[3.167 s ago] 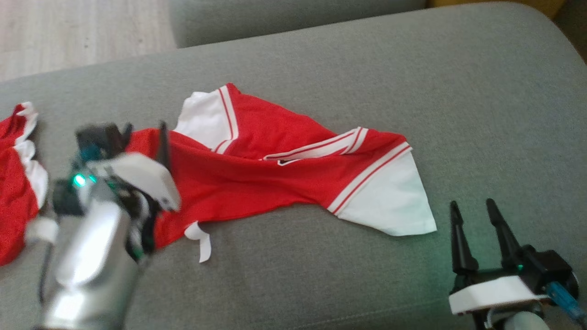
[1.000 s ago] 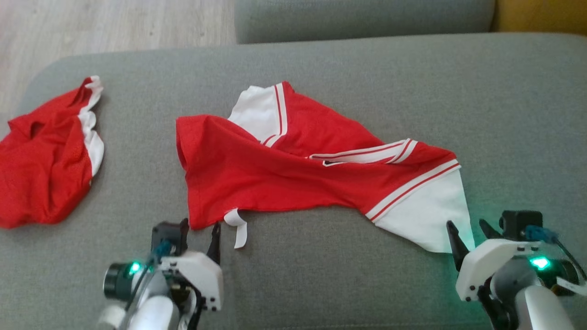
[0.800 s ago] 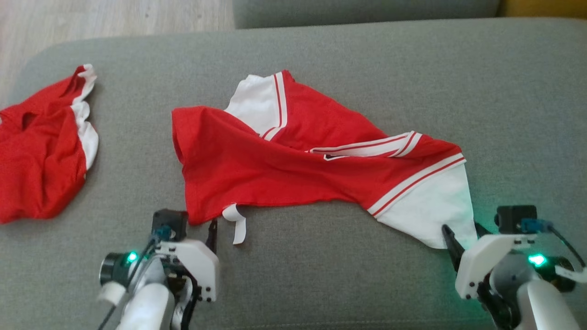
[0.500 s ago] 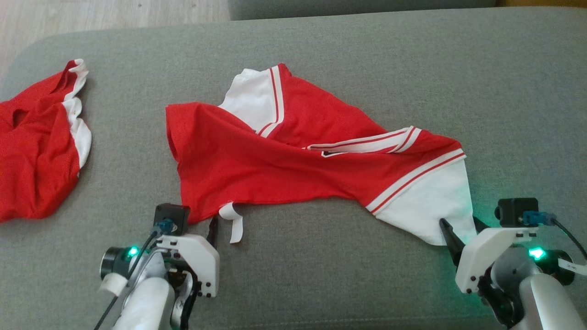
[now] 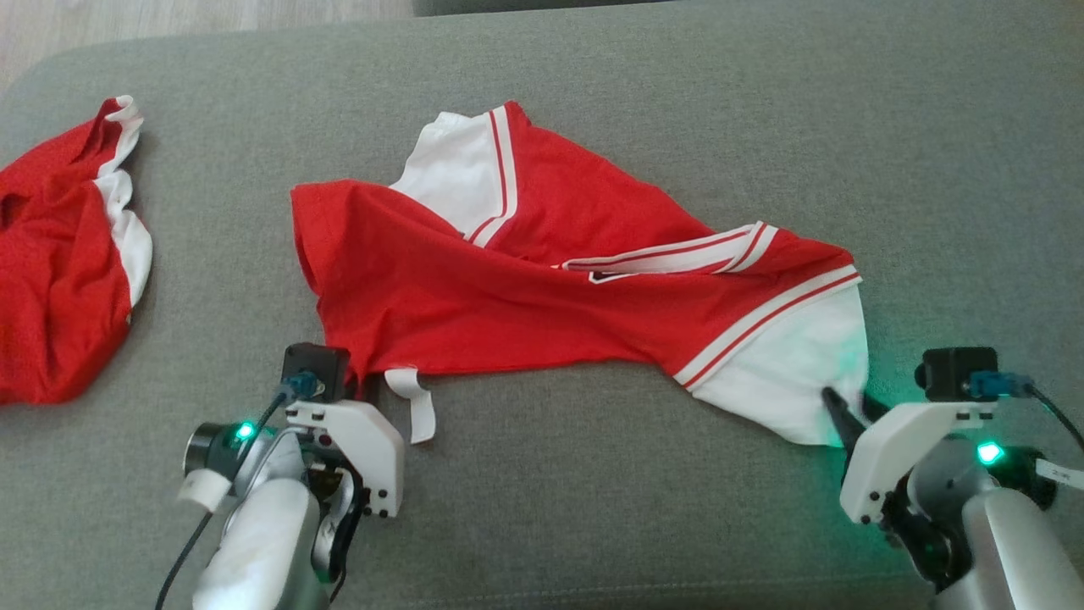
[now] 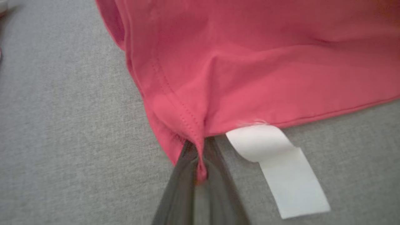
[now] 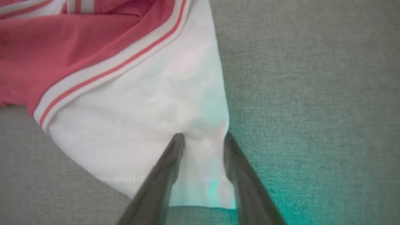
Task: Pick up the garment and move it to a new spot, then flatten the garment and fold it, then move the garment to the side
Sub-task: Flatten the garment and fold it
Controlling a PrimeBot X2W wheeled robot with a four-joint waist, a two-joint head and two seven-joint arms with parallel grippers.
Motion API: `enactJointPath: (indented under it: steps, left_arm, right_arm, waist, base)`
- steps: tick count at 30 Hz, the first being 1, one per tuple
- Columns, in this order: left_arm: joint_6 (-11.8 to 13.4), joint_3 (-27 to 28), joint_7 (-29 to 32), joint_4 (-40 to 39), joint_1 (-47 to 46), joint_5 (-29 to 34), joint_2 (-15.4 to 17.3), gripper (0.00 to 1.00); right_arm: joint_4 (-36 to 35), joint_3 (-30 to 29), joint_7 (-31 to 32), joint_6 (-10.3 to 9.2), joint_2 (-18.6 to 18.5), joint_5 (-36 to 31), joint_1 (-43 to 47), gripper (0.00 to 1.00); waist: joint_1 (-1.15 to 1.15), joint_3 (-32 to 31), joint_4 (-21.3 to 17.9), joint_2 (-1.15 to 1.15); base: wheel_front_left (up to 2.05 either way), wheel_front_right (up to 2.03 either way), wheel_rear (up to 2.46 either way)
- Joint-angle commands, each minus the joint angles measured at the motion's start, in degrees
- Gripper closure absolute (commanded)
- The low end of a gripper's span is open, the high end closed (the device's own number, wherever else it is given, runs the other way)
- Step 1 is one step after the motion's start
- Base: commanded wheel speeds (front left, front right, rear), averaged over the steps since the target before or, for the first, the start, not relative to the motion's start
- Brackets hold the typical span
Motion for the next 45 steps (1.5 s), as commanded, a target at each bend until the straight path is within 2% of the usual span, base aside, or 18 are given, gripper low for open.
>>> enactJointPath:
  steps: [1,5,9,14,19,23,27,32,36,40,45]
  left_arm:
    - [-0.3,1.5,0.1,-0.4,-1.2,-0.3,1.1,1.0]
    - [-0.9,1.7,0.0,-1.6,-0.1,-1.6,1.2,1.0]
    - [-1.7,3.4,0.6,-8.1,2.2,-4.8,1.3,1.0]
    - [-2.9,6.5,4.4,-24.8,6.8,-10.1,2.9,1.0]
    - [-3.5,9.5,11.3,-44.9,9.6,-14.6,5.9,1.0]
    - [-3.8,11.0,16.9,-57.3,8.0,-17.7,7.9,1.0]
    - [-4.2,12.0,22.0,-64.5,2.8,-21.4,9.1,1.0]
    - [-4.3,11.9,27.7,-67.2,-6.3,-27.2,9.2,1.0]
    - [-4.4,11.3,32.2,-65.5,-14.7,-29.8,10.0,1.0]
    - [-4.6,11.1,34.6,-58.7,-24.3,-29.5,10.8,1.0]
    - [-5.3,9.7,33.3,-44.5,-36.9,-25.7,10.6,1.0]
  right_arm:
    - [0.2,1.8,0.3,0.44,0.2,1.3,-0.8,1.0]
    - [-1.0,0.8,-1.2,0.44,1.0,6.2,-1.0,1.0]
    - [-7.9,-1.4,-1.8,0.44,1.6,13.9,-0.2,1.0]
    - [-22.4,-6.4,0.2,0.44,1.6,22.9,2.5,1.0]
    - [-37.2,-15.1,3.7,0.44,3.2,31.7,3.1,1.0]
    - [-46.1,-19.9,8.0,0.44,4.1,37.4,1.1,1.0]
    - [-51.4,-23.1,11.8,0.44,4.4,41.8,-2.7,1.0]
    - [-53.0,-24.7,14.4,0.44,4.4,45.2,-9.6,1.0]
    - [-52.0,-24.4,17.3,0.44,4.5,43.0,-17.5,1.0]
    - [-46.7,-23.8,20.1,0.44,4.5,37.2,-27.2,1.0]
    - [-34.1,-22.9,19.0,0.44,4.5,26.1,-42.9,1.0]
  waist:
    - [0.0,-0.2,0.0,0.0]
    - [0.0,-1.5,0.0,0.0]
    - [0.0,-3.5,0.2,0.0]
    - [0.0,-6.5,0.2,0.0]
    - [0.0,-8.6,0.0,0.0]
    - [0.0,-9.4,-0.5,0.0]
    - [0.0,-9.7,-1.1,0.0]
    - [0.0,-8.3,-2.7,0.0]
    - [0.0,-4.9,-3.7,0.0]
    - [0.0,0.6,-3.9,0.0]
    - [0.0,8.2,-3.2,0.0]
  base:
    - [0.0,0.0,0.0]
    - [0.0,0.0,0.0]
    - [0.0,0.0,0.0]
    - [0.0,0.0,0.0]
    - [0.0,0.0,0.0]
    - [0.0,0.0,0.0]
    - [0.0,0.0,0.0]
    - [0.0,0.0,0.0]
    - [0.0,0.0,0.0]
    - [0.0,0.0,0.0]
    - [0.0,0.0,0.0]
